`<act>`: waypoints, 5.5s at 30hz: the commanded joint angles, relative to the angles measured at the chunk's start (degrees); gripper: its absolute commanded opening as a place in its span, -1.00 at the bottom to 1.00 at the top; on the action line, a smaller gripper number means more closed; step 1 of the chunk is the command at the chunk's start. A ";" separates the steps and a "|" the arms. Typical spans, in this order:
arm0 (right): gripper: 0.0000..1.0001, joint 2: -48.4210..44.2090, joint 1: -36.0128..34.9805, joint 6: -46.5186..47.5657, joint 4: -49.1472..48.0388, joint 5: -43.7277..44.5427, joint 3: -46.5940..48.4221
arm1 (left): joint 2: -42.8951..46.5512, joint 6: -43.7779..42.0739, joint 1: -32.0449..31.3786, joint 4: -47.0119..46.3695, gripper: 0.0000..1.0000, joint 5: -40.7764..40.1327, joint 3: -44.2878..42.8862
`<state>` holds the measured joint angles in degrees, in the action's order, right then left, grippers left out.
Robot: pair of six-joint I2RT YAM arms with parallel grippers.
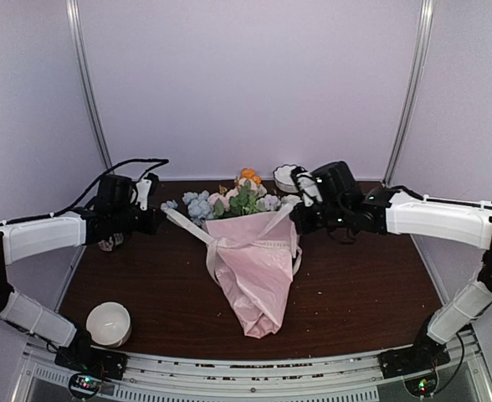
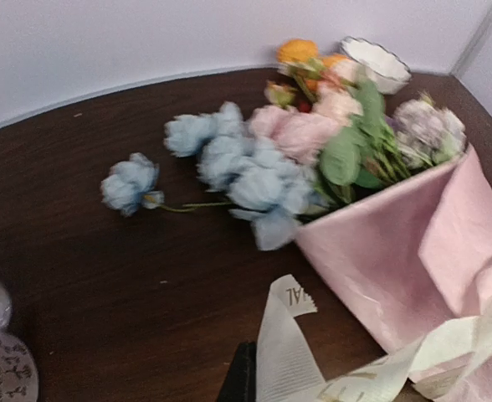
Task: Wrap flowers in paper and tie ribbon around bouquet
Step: Tie the ribbon around the folded bouquet, then cross the half-tied ribbon over the folded bouquet.
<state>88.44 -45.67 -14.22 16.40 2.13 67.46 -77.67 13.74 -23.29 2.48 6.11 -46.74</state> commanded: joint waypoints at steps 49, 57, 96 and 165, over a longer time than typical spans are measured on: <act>-1.00 -29.23 81.47 -16.39 -9.20 -11.98 -45.40 | 38.15 29.36 46.53 -1.59 -1.00 -7.32 34.10; -1.00 -38.40 55.60 -11.58 -6.21 -7.02 -39.70 | 39.76 13.15 21.78 -5.87 -1.00 -10.90 25.83; -1.00 -2.63 -13.90 -3.63 -8.83 -22.35 -10.60 | 23.78 -14.23 -8.08 -6.37 -1.00 10.83 -14.63; -1.00 8.44 -3.27 7.49 -17.25 -53.08 4.45 | 8.48 -10.12 -8.52 2.69 -1.00 2.84 -26.01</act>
<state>101.06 -49.08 -5.98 1.08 -52.12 74.13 -69.04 0.67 -36.38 4.36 16.38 -77.97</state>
